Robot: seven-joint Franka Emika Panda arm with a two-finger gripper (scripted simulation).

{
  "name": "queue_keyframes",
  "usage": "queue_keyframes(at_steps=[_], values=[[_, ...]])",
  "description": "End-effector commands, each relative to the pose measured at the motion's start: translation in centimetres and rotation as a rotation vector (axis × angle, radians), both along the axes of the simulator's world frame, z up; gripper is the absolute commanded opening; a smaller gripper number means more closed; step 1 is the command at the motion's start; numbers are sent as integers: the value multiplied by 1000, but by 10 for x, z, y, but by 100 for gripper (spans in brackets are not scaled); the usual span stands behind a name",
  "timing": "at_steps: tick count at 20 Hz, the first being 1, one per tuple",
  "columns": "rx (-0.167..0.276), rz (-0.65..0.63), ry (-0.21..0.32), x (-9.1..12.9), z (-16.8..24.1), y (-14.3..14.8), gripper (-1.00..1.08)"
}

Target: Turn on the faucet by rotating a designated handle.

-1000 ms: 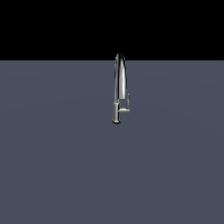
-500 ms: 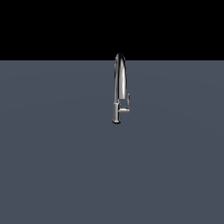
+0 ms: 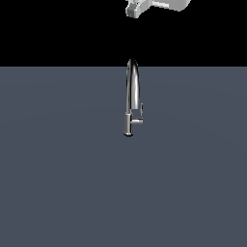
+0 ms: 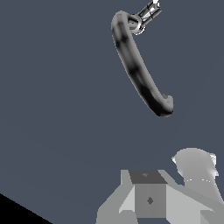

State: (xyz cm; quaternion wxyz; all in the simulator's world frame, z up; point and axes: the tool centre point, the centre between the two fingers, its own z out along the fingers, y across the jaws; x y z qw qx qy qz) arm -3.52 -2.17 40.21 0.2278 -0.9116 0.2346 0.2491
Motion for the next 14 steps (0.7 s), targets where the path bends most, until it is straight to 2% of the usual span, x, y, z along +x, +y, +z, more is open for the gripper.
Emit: queue_keyframes(at_steps=[1,14], values=[[35,-35,35,13,-10,-4,-100],[225,-222,225,73,-70,-25,-100]])
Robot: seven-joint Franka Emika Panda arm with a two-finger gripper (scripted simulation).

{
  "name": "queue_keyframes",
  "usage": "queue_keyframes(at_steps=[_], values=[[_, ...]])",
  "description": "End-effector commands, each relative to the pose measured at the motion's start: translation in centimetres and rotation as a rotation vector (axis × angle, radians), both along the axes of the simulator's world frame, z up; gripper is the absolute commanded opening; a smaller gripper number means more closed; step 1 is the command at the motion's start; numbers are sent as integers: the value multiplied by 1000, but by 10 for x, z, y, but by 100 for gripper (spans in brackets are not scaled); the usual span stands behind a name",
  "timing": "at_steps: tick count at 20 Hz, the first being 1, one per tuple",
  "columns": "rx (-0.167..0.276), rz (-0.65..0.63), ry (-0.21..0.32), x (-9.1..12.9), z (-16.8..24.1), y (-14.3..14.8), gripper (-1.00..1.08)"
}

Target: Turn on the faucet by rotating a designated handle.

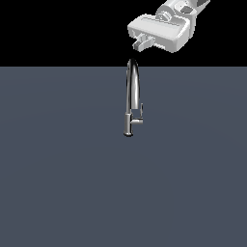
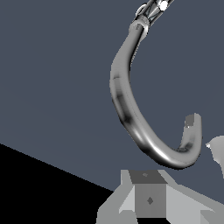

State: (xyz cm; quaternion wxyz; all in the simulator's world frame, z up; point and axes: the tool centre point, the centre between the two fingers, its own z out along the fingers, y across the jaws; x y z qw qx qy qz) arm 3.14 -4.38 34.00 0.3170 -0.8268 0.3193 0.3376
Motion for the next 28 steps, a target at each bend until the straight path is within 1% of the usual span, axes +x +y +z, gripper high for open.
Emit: queue_keyframes(at_steps=[1,9,16,22,28], values=[[39,-38,38,11,-13,-4,-100],[169,-166,168,41,-63,-17,-100],[293,-292,294,63,-115,-26,-100],[391,-394,395,76,-159,-30,-100],[463,-470,470,82,-194,-30,-100]])
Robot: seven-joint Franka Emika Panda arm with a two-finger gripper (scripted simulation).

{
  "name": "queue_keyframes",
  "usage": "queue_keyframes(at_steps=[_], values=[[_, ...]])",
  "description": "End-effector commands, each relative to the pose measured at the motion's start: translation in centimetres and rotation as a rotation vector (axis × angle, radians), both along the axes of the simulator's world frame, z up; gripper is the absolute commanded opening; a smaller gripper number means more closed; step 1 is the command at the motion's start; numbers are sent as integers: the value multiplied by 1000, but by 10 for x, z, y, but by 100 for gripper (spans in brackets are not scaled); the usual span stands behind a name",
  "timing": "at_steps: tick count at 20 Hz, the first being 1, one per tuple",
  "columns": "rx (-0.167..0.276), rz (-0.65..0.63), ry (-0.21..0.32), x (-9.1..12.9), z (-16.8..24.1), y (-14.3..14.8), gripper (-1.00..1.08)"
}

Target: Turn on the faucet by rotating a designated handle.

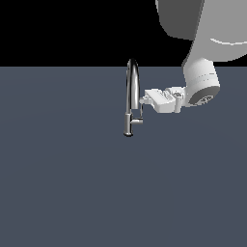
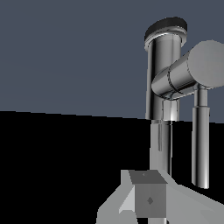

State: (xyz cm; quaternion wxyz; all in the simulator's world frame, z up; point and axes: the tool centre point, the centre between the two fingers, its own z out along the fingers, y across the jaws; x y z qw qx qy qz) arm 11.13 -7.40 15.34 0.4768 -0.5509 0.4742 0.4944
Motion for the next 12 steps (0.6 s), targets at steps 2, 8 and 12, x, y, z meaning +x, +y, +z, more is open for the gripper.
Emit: queue_keyframes(at_steps=[2,8,12], values=[[33,-35,34,3,-15,1,-100],[53,-57,55,4,-26,2,-100],[53,-56,55,3,-26,2,-100]])
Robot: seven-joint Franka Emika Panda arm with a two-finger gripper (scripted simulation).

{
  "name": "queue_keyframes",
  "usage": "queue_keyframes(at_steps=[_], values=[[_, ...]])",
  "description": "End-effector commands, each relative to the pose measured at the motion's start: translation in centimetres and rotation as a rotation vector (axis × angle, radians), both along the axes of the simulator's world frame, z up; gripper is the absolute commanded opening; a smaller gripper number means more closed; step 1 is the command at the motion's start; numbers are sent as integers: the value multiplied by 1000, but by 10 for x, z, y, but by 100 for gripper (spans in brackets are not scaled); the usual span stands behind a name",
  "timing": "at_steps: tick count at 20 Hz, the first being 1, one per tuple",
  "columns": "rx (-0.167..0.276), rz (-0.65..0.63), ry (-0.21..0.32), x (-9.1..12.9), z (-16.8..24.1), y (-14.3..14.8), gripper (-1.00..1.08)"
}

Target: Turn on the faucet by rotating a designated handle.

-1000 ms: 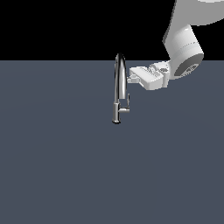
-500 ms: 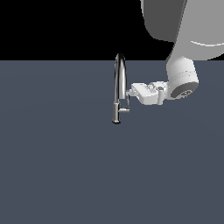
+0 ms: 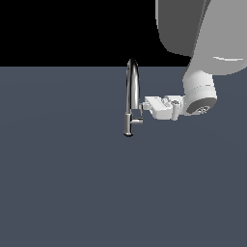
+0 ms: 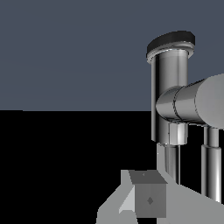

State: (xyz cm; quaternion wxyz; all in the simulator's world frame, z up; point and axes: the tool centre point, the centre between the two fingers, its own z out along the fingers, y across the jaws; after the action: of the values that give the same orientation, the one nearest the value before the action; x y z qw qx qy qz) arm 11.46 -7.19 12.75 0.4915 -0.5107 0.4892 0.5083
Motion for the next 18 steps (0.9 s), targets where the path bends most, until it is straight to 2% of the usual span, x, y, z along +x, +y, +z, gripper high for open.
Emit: queue_keyframes(at_steps=[1,18], values=[[0,0,0,-1,0,0,-100],[0,0,-1,-30,8,-1,-100]])
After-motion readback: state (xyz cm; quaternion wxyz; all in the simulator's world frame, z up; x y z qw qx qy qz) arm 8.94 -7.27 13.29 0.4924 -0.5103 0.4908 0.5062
